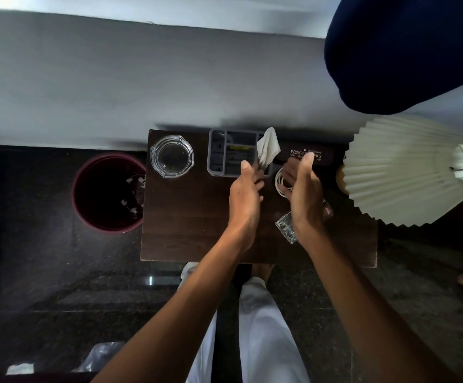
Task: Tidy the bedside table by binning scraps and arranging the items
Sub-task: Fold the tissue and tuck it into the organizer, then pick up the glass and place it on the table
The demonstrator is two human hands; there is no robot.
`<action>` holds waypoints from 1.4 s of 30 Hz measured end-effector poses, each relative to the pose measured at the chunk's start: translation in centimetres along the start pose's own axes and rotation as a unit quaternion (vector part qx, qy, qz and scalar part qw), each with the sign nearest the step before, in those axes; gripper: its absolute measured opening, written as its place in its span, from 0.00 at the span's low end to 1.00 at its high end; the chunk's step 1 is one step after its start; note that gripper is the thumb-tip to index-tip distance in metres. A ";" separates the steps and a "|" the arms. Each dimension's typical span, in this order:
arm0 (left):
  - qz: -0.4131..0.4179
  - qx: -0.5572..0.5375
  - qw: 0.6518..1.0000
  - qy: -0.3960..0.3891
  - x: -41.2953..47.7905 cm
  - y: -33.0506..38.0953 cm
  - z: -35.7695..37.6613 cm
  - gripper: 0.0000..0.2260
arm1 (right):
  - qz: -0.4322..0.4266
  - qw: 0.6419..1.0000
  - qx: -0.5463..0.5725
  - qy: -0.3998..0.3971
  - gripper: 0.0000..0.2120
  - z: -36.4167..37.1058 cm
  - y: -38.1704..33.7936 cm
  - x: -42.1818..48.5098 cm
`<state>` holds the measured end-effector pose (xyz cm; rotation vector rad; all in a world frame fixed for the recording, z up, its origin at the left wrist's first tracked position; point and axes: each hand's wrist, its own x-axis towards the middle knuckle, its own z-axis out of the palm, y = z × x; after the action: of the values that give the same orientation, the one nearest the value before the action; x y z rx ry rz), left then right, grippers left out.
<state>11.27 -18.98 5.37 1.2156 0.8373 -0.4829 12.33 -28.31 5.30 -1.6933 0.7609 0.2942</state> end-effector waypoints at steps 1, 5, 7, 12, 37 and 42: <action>-0.001 -0.002 1.000 0.001 -0.2 -0.6 0.0 0.26 | 0.002 1.000 0.005 0.001 0.29 -0.4 0.8 -0.5; -0.007 0.002 1.000 0.006 -1.3 -3.2 0.6 0.24 | 0.011 1.000 0.020 0.010 0.22 -2.1 3.7 -2.8; -0.015 0.017 1.000 0.003 -1.9 -4.8 1.4 0.23 | 0.003 1.000 0.019 0.010 0.12 -3.3 5.3 -3.6; 0.050 0.124 0.991 -0.001 -2.6 -8.3 3.6 0.12 | -0.014 1.000 -0.015 0.019 0.17 -6.8 8.3 -4.0; 0.211 0.447 0.869 -0.027 2.8 -10.7 4.7 0.18 | 0.160 0.979 0.058 -0.115 0.20 -10.9 12.7 2.1; 0.222 0.437 0.870 -0.047 2.5 -10.8 4.1 0.20 | 0.176 0.967 0.120 -0.141 0.18 -11.3 12.8 1.8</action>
<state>6.22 -25.90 -2.80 2.1356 0.1934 -0.5496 3.45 -40.72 -2.57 -1.2500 0.8442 0.6502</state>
